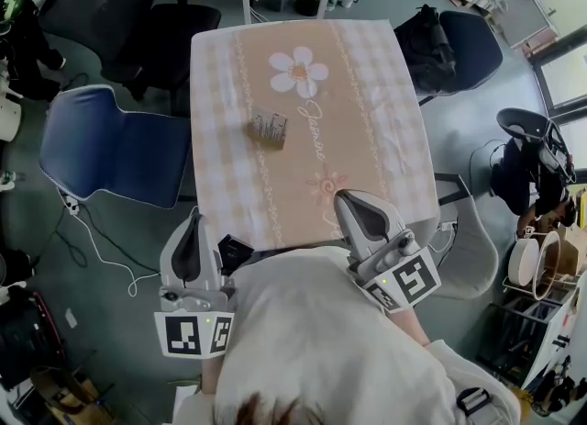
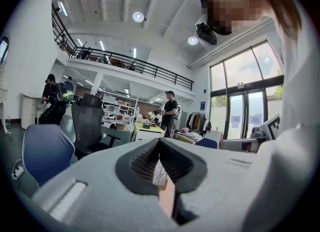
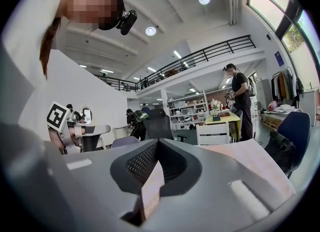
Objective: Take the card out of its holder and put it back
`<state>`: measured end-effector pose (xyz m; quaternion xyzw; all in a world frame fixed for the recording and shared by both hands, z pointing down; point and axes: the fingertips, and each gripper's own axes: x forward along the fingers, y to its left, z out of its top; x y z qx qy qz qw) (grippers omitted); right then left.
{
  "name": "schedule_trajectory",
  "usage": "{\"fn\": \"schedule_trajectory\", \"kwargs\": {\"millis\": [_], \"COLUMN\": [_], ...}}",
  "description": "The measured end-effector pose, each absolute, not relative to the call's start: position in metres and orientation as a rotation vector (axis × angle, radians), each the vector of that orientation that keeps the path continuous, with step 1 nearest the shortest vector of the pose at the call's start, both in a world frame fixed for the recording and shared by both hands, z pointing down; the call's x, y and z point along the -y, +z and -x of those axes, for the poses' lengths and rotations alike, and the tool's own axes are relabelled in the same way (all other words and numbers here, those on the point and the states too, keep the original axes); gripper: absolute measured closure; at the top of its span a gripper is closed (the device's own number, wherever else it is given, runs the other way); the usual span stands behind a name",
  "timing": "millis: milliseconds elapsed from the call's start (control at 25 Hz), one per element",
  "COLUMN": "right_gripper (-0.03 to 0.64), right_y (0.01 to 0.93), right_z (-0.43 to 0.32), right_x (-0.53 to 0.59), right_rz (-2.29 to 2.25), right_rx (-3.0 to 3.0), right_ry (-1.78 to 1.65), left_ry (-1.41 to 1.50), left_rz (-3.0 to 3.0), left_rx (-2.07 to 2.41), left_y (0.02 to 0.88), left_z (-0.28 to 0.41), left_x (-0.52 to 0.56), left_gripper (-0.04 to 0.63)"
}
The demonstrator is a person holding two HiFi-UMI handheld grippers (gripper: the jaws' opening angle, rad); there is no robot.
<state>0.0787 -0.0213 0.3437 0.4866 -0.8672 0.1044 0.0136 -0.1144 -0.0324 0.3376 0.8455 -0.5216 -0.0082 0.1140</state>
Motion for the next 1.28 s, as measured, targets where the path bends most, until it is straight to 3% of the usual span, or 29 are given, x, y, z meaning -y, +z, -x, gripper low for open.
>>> {"fn": "schedule_trajectory", "kwargs": {"millis": [1280], "right_gripper": [0.620], "right_y": [0.348], "right_z": [-0.074], "right_x": [0.021], "right_rz": [-1.493], "right_rx": [2.705], "right_ry": [0.337], "left_ry": [-0.015], "left_rz": [-2.477], "left_rx": [1.517], "left_y": [0.342], "left_z": [0.113], "left_x": [0.032], "left_gripper": [0.595]}}
